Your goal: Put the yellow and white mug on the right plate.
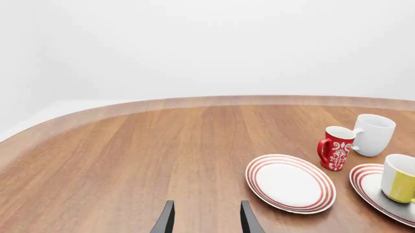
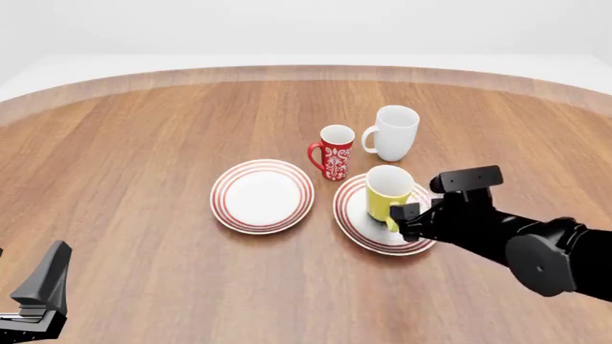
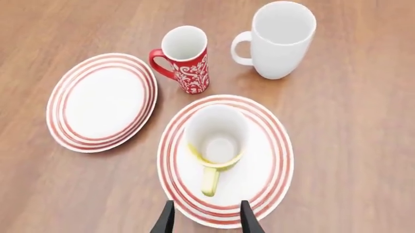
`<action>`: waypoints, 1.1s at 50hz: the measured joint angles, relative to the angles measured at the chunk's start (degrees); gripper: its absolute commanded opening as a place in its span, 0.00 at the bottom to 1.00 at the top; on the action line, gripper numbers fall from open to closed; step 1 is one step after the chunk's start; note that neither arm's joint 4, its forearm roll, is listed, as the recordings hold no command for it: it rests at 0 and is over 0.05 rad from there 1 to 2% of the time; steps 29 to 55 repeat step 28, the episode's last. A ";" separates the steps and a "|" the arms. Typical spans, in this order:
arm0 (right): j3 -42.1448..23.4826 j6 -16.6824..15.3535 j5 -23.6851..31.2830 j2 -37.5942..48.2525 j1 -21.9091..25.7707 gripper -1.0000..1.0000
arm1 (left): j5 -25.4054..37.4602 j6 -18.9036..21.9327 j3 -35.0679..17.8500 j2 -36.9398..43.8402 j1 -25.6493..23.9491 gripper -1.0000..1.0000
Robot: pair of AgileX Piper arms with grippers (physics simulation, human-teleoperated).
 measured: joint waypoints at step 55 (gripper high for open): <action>-3.10 -1.64 15.93 -23.97 0.01 1.00 | 0.00 0.00 0.00 0.00 0.00 1.00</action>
